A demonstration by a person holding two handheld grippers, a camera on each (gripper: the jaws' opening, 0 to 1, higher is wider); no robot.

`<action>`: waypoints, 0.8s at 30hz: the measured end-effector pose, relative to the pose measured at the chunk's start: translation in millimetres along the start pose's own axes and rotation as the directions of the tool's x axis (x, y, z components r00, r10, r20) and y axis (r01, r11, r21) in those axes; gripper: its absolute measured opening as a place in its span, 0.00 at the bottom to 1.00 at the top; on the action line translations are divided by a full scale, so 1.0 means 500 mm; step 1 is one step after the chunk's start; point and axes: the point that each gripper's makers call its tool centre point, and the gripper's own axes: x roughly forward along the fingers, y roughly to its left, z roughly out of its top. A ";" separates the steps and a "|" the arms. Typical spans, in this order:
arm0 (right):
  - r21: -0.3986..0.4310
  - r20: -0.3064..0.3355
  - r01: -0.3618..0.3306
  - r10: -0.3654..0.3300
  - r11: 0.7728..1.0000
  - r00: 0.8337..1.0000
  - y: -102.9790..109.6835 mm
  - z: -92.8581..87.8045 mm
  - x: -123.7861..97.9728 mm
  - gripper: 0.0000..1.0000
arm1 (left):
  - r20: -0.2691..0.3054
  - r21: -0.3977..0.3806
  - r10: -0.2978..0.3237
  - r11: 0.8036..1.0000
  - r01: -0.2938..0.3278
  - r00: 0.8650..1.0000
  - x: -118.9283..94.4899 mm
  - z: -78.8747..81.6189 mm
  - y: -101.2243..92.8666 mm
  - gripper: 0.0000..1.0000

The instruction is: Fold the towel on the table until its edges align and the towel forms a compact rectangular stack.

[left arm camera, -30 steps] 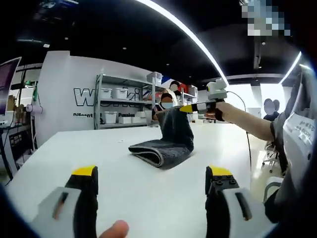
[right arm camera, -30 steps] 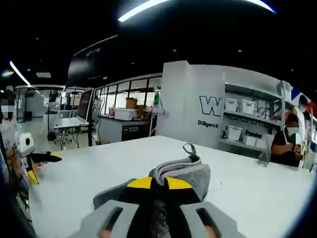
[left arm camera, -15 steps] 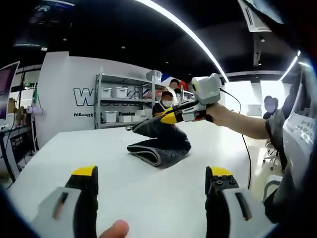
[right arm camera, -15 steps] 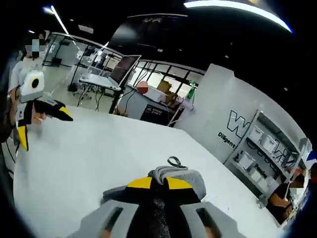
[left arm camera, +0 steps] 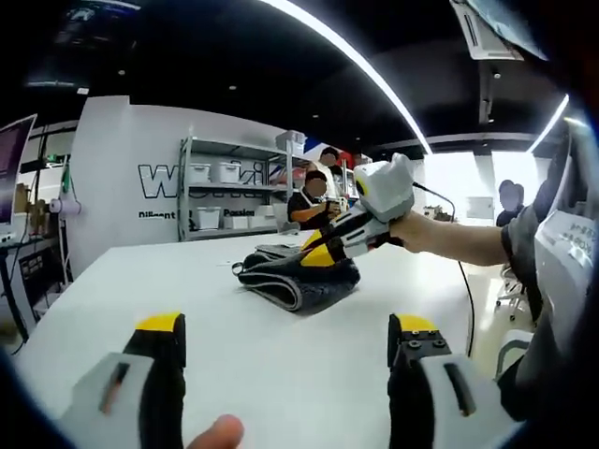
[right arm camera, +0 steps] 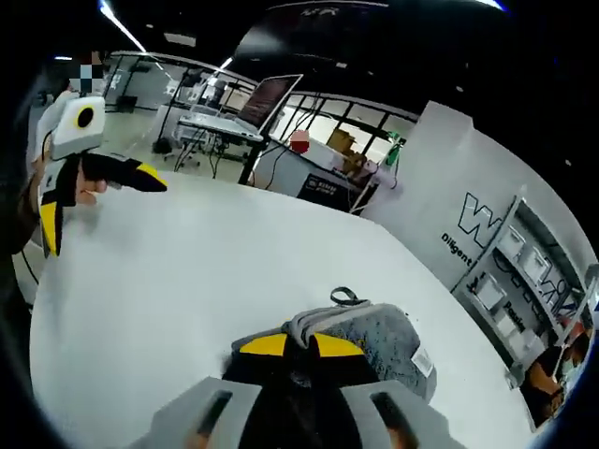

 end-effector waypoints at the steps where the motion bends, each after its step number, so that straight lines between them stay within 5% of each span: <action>1: 0.022 0.012 0.005 -0.006 1.000 1.000 -0.009 0.005 -0.005 0.08 | -0.002 -0.001 -0.002 1.000 0.002 1.000 0.000 -0.002 0.000 0.94; 8: 0.122 0.050 -0.027 0.021 0.992 0.999 -0.015 0.017 -0.012 0.08 | -0.010 -0.003 -0.004 1.000 0.004 1.000 0.004 -0.007 0.002 0.94; 14: 0.068 0.001 -0.066 0.067 0.995 0.998 0.031 -0.004 0.029 0.09 | -0.018 -0.003 -0.017 1.000 0.017 1.000 0.013 -0.011 -0.007 0.93; 18: 0.087 -0.013 -0.109 0.111 0.990 0.994 0.051 -0.005 0.046 0.09 | -0.023 -0.004 -0.021 1.000 0.021 1.000 0.016 -0.013 -0.009 0.93; 20: 0.091 -0.083 -0.144 0.151 0.985 0.985 0.070 -0.034 0.060 0.09 | -0.028 -0.004 -0.018 1.000 0.018 0.999 0.018 -0.016 -0.007 0.93; 24: 0.117 -0.077 -0.167 0.176 0.979 0.981 0.082 -0.039 0.073 0.10 | -0.032 -0.007 -0.021 1.000 0.021 0.999 0.023 -0.019 -0.010 0.93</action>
